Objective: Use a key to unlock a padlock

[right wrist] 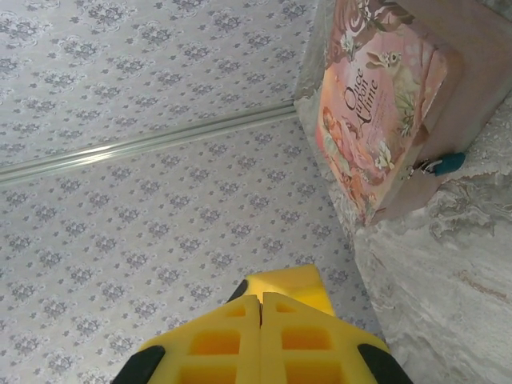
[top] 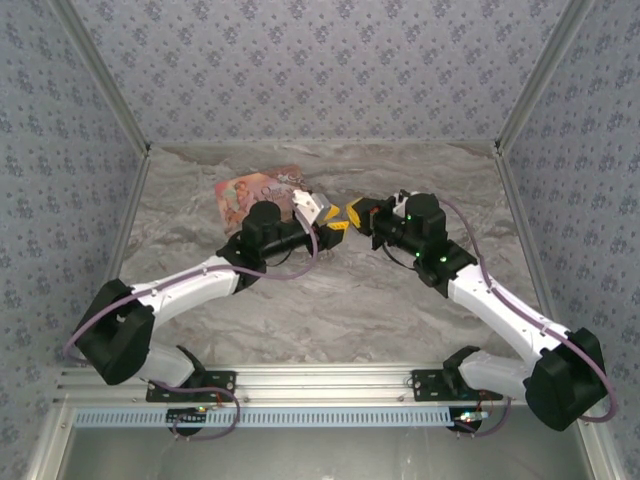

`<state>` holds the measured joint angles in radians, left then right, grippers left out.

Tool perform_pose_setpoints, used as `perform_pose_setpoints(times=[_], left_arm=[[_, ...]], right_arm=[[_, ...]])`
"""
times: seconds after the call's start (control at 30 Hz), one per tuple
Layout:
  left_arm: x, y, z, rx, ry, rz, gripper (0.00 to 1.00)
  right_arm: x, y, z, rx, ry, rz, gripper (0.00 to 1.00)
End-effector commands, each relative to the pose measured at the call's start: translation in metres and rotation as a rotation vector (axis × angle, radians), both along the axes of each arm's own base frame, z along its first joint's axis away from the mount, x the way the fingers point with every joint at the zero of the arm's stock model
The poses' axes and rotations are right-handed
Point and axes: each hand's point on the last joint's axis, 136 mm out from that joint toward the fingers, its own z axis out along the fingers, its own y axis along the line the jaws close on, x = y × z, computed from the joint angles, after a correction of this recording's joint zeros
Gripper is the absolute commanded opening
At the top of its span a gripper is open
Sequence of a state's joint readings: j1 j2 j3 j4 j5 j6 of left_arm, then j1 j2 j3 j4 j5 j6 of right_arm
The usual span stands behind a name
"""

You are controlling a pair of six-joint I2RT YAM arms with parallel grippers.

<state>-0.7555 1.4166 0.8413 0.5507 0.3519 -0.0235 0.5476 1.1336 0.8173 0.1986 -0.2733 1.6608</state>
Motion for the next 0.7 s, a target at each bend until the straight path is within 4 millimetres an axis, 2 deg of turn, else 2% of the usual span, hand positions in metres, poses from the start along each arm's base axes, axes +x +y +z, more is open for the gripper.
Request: perform_pose_setpoints(times=[0.0, 0.1, 0.33, 0.6, 0.67], left_arm=[[0.0, -0.008, 0.018, -0.026, -0.047, -0.025, 0.37], [0.0, -0.008, 0.018, -0.025, -0.047, -0.026, 0.3], [0.0, -0.008, 0.021, -0.024, -0.055, -0.026, 0.24], [0.0, -0.005, 0.018, -0.008, -0.059, -0.014, 0.0], [-0.001, -0.003, 0.018, 0.001, -0.063, -0.013, 0.0]], right_arm=[[-0.002, -0.001, 0.017, 0.027, -0.018, -0.018, 0.0], [-0.003, 0.0, 0.016, 0.025, -0.015, -0.014, 0.0], [-0.003, 0.001, 0.011, 0.014, -0.002, -0.011, 0.0], [-0.006, 0.005, 0.008, 0.0, 0.002, 0.002, 0.0], [-0.007, 0.005, 0.005, -0.013, 0.005, 0.006, 0.0]])
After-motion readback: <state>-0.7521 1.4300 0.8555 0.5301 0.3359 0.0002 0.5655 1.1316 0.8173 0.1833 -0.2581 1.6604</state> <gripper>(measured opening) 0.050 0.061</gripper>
